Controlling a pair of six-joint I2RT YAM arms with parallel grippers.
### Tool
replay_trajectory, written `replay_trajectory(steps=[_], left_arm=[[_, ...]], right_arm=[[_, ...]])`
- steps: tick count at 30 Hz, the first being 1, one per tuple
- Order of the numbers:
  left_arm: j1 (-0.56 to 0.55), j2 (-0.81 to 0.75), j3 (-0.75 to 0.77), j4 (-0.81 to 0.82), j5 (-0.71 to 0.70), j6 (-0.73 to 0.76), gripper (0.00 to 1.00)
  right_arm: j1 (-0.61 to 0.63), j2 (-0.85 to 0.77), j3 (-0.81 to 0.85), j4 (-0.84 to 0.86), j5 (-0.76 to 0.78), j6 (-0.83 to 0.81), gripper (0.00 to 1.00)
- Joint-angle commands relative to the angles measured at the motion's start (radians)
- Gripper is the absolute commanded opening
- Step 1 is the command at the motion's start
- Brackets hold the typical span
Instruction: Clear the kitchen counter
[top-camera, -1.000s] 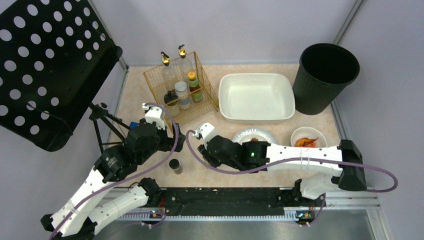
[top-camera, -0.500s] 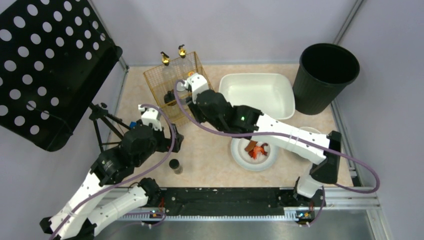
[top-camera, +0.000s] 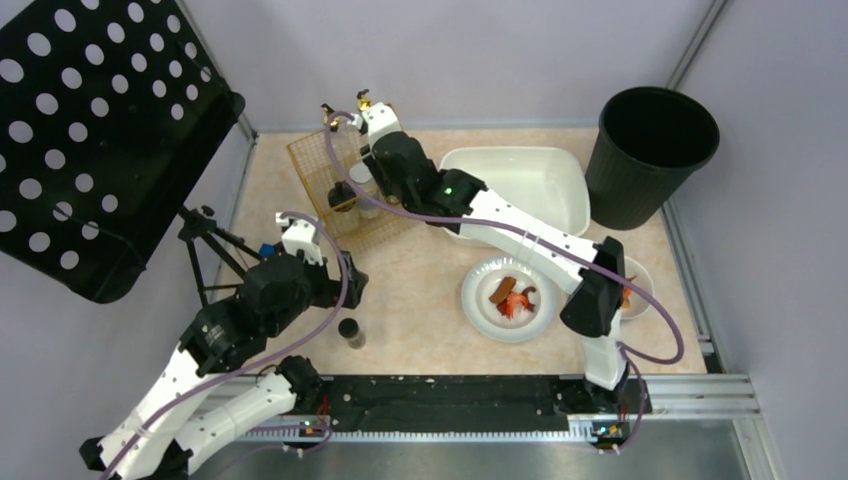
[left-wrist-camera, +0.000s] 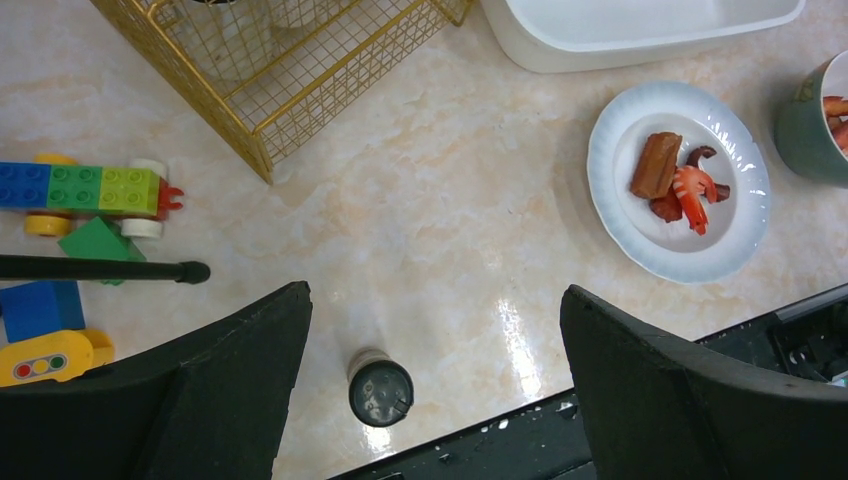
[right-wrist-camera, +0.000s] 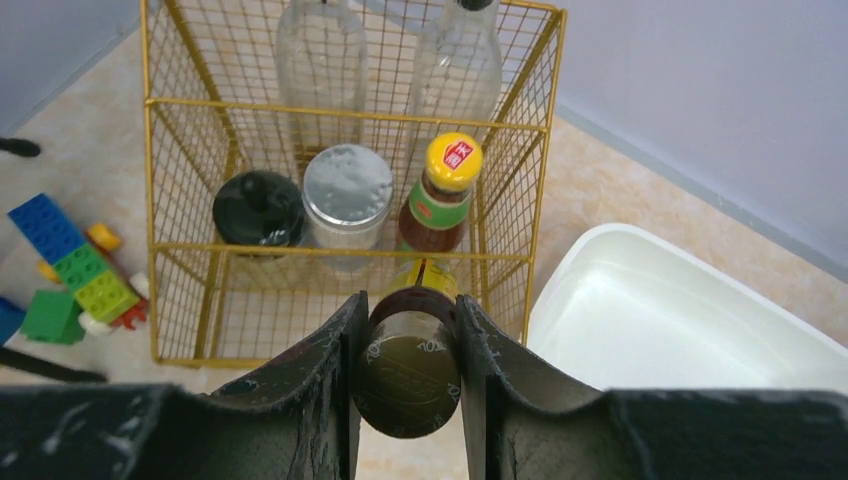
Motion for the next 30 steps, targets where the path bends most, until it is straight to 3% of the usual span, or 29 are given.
replay_trajectory(steps=[1,16,30], left_arm=[[-0.002,-0.002,-0.014,0.043,0.021,0.0,0.99],[-0.002,0.003,-0.029,0.058,0.037,0.002,0.99],[-0.002,0.016,-0.024,0.064,0.044,0.003,0.99]], right_arm=[[-0.041,0.048,0.108,0.076,-0.017,-0.014,0.0],[-0.117,0.132,0.078,0.07,-0.153,0.101,0.0],[-0.113,-0.081,-0.088,0.098,-0.17,0.106,0.0]])
